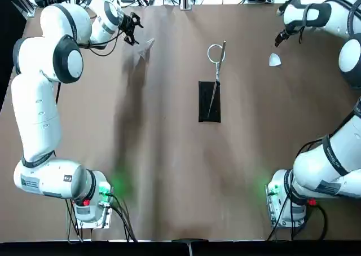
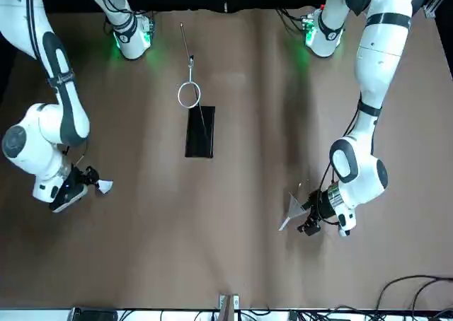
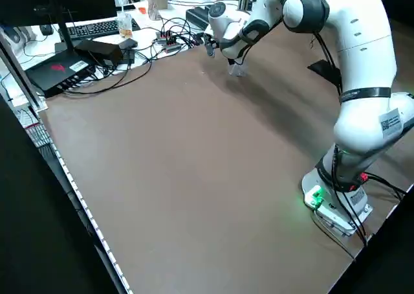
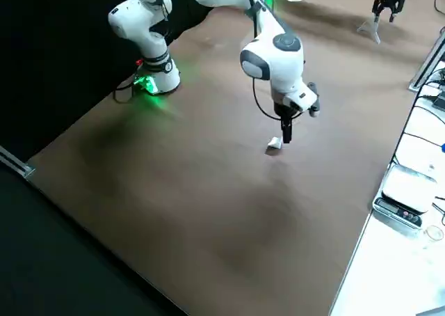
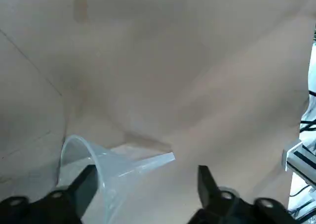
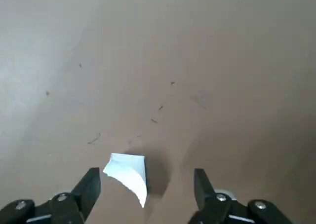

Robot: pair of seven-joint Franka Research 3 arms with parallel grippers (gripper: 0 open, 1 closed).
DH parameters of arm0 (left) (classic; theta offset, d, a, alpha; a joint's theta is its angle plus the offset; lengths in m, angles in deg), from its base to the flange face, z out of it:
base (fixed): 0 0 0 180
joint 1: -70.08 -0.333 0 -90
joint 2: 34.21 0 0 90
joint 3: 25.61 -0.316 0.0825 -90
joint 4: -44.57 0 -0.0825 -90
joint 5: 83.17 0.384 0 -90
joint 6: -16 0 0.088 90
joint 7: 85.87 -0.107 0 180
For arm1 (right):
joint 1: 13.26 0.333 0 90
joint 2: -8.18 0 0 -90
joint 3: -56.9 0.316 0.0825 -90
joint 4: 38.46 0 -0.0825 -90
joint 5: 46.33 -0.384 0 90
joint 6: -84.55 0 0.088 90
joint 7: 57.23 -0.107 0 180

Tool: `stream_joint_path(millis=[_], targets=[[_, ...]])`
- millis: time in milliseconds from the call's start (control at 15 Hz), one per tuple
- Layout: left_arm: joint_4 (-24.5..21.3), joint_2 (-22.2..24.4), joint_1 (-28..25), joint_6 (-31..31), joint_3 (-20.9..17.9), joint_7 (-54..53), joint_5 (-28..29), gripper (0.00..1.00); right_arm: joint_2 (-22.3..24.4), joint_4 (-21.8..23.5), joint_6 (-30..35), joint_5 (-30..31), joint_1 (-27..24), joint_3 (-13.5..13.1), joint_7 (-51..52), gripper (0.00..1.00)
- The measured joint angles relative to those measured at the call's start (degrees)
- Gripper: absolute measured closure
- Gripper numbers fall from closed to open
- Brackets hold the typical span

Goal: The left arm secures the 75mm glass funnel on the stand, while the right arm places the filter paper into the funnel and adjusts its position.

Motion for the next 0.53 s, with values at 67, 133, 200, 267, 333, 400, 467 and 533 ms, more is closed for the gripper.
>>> stream_joint_path(millis=[67,133,200,267,333,400,467,533], targets=[[0.0,0.0,0.1,-0.1,0.0,0.0,0.0,0.28,-0.2,0.6,-0.6,0.0,-0.3,0.0,1.6,0.18],[0.0,0.0,0.1,-0.1,0.0,0.0,0.0,0.37,-0.5,0.9,-1.1,0.0,-0.7,0.0,3.4,0.2],[0.0,0.0,0.1,-0.1,0.0,0.0,0.0,0.46,-0.7,1.1,-1.7,0.0,-1.2,-0.1,5.3,0.21],[0.1,0.0,0.1,-0.1,0.0,0.0,0.0,0.55,-0.9,1.4,-2.0,0.0,-1.7,-0.1,7.2,0.21],[0.1,0.0,0.1,-0.1,0.0,0.0,0.0,0.65,-1.1,1.7,-2.5,0.0,-2.1,-0.1,8.7,0.23],[0.1,0.0,0.1,-0.2,0.0,0.0,0.0,0.74,-1.4,2.1,-3.2,0.0,-2.4,-0.1,9.5,0.24],[0.2,0.0,0.1,-0.2,0.0,0.0,0.0,0.83,-1.7,2.4,-3.8,0.0,-2.4,-0.1,10.2,0.24],[0.3,0.0,0.1,-0.2,0.0,0.0,0.0,0.93,-2.1,2.8,-4.2,0.0,-2.4,-0.1,10.9,0.25]])
